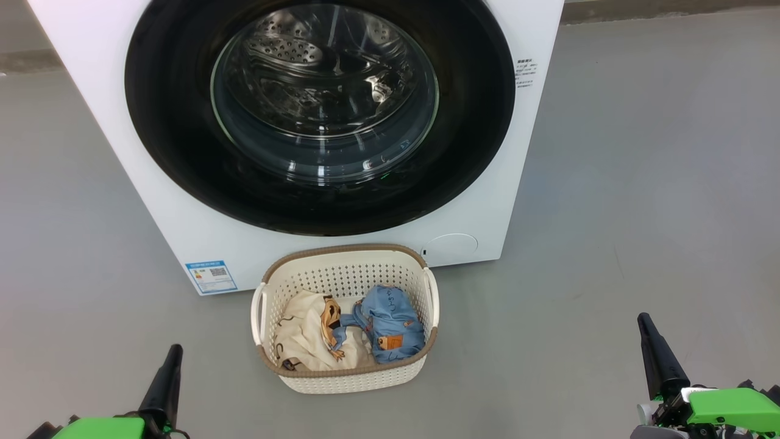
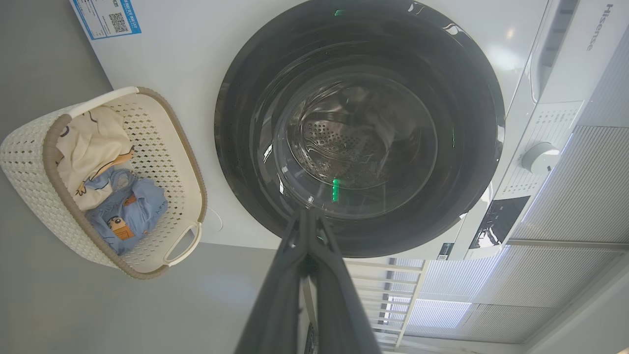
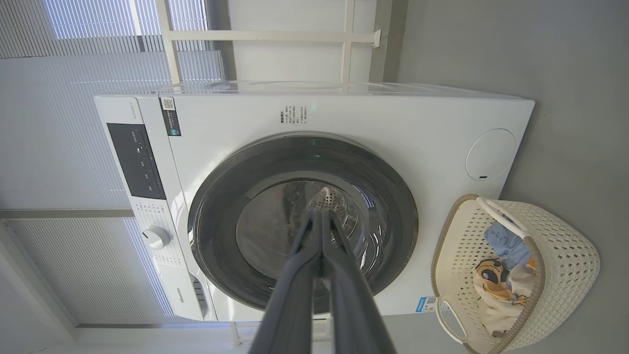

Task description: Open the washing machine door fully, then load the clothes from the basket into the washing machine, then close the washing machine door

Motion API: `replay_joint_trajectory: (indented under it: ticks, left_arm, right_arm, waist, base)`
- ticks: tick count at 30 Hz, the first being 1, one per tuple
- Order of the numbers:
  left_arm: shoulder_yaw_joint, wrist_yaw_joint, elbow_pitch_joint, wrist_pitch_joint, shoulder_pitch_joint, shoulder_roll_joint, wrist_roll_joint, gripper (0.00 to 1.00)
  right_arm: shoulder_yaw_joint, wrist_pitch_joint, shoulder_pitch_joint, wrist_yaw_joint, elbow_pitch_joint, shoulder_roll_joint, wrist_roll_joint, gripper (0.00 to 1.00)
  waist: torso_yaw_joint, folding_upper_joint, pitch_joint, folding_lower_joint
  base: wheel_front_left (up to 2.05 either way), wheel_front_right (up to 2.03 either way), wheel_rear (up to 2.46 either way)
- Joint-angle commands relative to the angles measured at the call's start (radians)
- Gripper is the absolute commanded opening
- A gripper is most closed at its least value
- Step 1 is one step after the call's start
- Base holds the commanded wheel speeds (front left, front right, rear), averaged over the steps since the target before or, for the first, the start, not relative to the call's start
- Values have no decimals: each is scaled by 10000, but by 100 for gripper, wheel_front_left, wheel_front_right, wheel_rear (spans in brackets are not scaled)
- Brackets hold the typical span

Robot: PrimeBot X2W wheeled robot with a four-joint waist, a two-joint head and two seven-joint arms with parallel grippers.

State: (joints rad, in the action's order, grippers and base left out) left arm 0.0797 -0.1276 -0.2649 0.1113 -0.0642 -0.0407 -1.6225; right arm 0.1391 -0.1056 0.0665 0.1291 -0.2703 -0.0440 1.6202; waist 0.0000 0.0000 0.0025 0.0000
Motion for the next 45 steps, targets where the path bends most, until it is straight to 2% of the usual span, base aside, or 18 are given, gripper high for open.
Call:
replay_joint_trajectory:
  ticks: [1,45]
  left_arm:
    - [354,-31,186,29,-455,-95,150,0]
    - [350,-31,186,25,-455,-95,146,0]
  right_arm:
    - [-242,-85,432,16,241,-62,-125,0]
    - [-247,-81,431,16,241,-62,-121,0]
  waist:
    - [0,0,0,0]
    - [0,0,0,0]
  base:
    - [0,0,0]
    - [0,0,0]
